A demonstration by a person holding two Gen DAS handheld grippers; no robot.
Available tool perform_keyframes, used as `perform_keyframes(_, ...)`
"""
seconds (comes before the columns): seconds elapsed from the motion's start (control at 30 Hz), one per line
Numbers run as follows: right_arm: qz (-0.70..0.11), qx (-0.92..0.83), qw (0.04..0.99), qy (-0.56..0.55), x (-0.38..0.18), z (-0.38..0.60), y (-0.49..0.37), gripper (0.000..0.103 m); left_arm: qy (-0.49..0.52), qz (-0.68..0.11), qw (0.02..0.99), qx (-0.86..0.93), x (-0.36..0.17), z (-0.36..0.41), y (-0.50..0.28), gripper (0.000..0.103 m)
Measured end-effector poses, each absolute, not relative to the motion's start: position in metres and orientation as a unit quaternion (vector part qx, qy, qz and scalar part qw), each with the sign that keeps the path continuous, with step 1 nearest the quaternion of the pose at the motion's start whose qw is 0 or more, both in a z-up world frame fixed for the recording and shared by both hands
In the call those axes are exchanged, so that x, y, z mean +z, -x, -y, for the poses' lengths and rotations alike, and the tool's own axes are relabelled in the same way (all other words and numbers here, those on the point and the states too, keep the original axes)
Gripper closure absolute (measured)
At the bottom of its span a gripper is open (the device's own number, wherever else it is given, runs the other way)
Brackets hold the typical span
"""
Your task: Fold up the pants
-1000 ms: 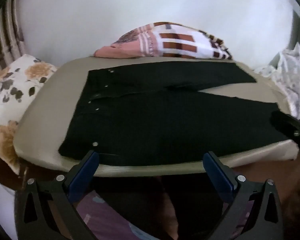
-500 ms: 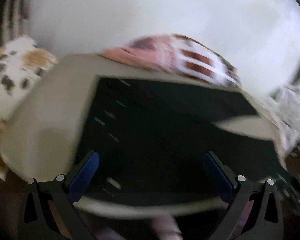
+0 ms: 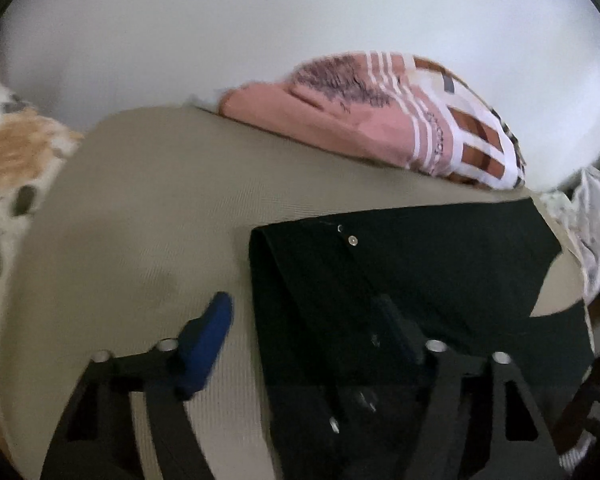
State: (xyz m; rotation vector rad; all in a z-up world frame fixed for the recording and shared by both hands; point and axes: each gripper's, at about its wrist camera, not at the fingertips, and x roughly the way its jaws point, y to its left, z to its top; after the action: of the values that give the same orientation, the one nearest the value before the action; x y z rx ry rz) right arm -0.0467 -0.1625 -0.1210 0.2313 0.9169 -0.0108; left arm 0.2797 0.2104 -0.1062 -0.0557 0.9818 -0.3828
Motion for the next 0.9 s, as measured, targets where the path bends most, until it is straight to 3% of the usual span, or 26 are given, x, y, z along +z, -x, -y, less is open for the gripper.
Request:
perform_keyframes(0.03, -0.448, -0.006, 0.887, -0.109, -0.124, 0.162, 0.042, 0.000, 0.021, -0.473, 0.861, -0.188, -0.112, -0.211, -0.291, 0.049)
perform_keyframes(0.07, -0.452, -0.007, 0.885, -0.107, -0.126, 0.162, 0.040, 0.000, 0.013, -0.478, 0.856, -0.195, -0.120, -0.210, -0.304, 0.049)
perform_keyframes(0.5, -0.490, -0.028, 0.866, -0.091, -0.145, 0.160, 0.012, 0.000, 0.027, -0.523, 0.810, -0.264, -0.169, -0.194, -0.368, 0.049)
perform_keyframes(0.57, -0.490, -0.028, 0.867, -0.087, -0.144, 0.159, 0.010, 0.000, 0.048, -0.528, 0.812, -0.245, -0.170, -0.196, -0.369, 0.063)
perform_keyframes(0.6, -0.488, -0.027, 0.868, -0.084, -0.143, 0.159, 0.009, 0.000, 0.049, -0.528, 0.814, -0.237, -0.168, -0.195, -0.366, 0.076)
perform_keyframes(0.63, -0.485, -0.023, 0.870, -0.083, -0.140, 0.160, 0.007, 0.000, 0.047, -0.524, 0.818, -0.234, -0.165, -0.192, -0.363, 0.079)
perform_keyframes(0.7, -0.476, -0.006, 0.874, -0.092, -0.133, 0.162, 0.000, 0.000, 0.041, -0.503, 0.834, -0.225, -0.151, -0.188, -0.347, 0.084)
perform_keyframes(0.9, -0.425, 0.092, 0.865, -0.251, -0.103, 0.194, -0.060, 0.002, 0.073, -0.410, 0.875, -0.248, -0.097, -0.181, -0.276, 0.085)
